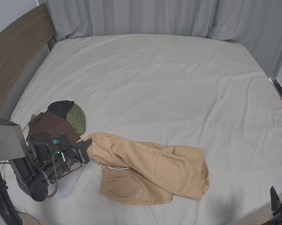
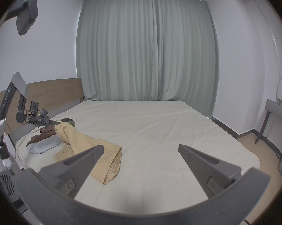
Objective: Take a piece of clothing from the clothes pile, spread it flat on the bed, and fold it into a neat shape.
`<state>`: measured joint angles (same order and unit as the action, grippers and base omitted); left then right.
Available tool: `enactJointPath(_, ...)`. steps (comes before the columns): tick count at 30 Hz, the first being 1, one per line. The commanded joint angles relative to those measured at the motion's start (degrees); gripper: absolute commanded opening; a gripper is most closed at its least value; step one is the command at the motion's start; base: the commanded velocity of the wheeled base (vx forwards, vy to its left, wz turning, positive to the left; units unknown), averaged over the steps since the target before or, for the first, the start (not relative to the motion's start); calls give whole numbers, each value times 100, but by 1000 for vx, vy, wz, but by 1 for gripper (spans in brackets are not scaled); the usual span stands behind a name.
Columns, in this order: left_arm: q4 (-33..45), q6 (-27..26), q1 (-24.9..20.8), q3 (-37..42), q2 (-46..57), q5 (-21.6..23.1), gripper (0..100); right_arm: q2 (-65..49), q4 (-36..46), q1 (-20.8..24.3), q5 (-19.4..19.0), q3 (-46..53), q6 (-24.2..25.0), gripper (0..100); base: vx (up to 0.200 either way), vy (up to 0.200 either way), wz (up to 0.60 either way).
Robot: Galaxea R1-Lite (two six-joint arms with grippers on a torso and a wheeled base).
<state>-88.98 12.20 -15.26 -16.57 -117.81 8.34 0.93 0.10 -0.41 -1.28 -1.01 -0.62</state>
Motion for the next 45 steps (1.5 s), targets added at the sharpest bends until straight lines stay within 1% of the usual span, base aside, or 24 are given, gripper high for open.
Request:
enactJointPath(1,-14,1,-21,31,-14,1,0,-93,-1,-2,-48,101,-61,100,0,0,0)
enactJointPath(5,-14,1,-12,40,4,1,0,-93,-10,-2,-127,101,-184,100,0,0,0)
enactJointPath(13,-14,1,6,40,12,1,0,-93,-89,-11,-162,92,-201,100,0,0,0)
enactJointPath(14,-14,1,6,48,12,1,0,-49,-599,-29,-162,-189,-201,100,0,0,0)
enactJointPath(15,-14,1,15,31,12,1,0,118,-924,-38,-162,-470,-219,100,0,0,0)
enactJointPath(16,-14,1,15,13,12,1,0,259,-1047,-29,-162,-602,-237,100,0,0,0)
enactJointPath(18,-14,1,-12,4,-14,1,0,716,-1056,41,-171,-734,-245,100,0,0,0)
enactJointPath(21,-14,-7,-29,31,-5,-8,0,830,-1038,226,-197,-461,-237,100,0,0,0)
enactJointPath(24,-14,-7,-12,22,12,1,0,918,-1047,252,-206,-347,-228,100,0,0,0)
enactJointPath(30,-14,-7,-12,-13,12,1,0,1243,-1029,305,-224,-470,-228,100,0,0,0)
enactJointPath(33,-14,-7,-12,-22,30,1,0,1516,-1038,446,-434,-496,-201,100,0,0,0)
enactJointPath(37,-14,-7,6,-31,48,1,0,1859,-1082,507,-487,-523,-210,100,0,0,0)
enactJointPath(41,-14,-7,15,-40,48,1,0,2087,-1047,639,-637,-663,-210,100,0,0,0)
enactJointPath(45,-14,-7,15,-40,48,1,0,2632,-1082,736,-733,-716,-210,100,0,0,0)
